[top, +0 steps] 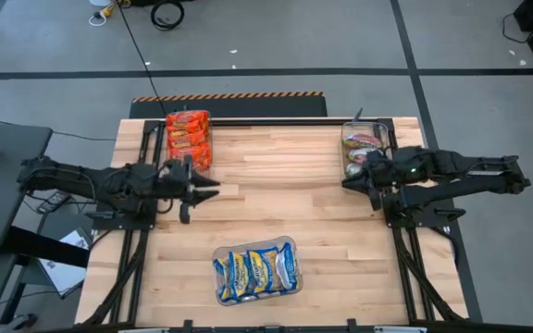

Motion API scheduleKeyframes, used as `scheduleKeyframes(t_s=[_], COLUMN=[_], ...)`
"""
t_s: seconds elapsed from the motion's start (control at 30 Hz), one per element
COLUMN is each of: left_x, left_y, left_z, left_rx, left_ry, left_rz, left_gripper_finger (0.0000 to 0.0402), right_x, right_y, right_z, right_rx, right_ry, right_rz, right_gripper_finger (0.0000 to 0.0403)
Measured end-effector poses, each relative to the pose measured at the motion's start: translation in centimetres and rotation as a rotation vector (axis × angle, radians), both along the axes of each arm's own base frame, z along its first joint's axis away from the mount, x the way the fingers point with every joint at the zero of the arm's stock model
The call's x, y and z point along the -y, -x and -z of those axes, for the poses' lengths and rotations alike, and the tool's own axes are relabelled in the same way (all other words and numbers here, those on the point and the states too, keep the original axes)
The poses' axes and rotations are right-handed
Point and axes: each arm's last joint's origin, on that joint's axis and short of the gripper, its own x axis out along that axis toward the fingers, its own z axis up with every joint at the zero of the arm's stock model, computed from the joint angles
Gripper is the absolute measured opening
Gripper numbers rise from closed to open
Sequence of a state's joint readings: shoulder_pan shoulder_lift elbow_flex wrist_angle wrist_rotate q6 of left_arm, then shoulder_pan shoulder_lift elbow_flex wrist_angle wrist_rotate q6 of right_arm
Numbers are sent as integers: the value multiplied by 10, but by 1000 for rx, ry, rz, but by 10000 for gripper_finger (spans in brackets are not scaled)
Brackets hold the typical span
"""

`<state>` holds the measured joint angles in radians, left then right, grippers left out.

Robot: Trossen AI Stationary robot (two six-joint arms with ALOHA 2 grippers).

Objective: Sort Maruchan noodles
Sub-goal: Return to Home Position

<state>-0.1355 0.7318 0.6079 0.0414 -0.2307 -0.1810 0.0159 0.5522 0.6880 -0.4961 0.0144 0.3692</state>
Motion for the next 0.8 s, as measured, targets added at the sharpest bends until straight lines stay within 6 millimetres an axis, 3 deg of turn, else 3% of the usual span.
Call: scheduleKeyframes(t_s=[0.1, 0.27, 0.4, 0.63, 0.8], left_x=[5, 6, 6, 6, 8], left_y=[1, 1, 4, 12, 16], left_z=[4, 4, 2, -3, -6], left_rx=[30, 33, 53, 88, 112], left_ry=[-28, -63, -61, -46, -27], left_rz=[36, 40, 39, 80, 183], left_gripper_finger=[117, 117, 117, 117, 117], right_x=[1, -4, 0, 12, 23], right_y=[6, -1, -6, -21, -16], right_z=[21, 53, 74, 84, 88], right_rx=[-236, -676, -959, -997, -1071], right_ry=[-134, -298, -311, -252, -186], right_rz=[100, 25, 185, 273, 370], right_gripper_finger=[53, 53, 53, 53, 53])
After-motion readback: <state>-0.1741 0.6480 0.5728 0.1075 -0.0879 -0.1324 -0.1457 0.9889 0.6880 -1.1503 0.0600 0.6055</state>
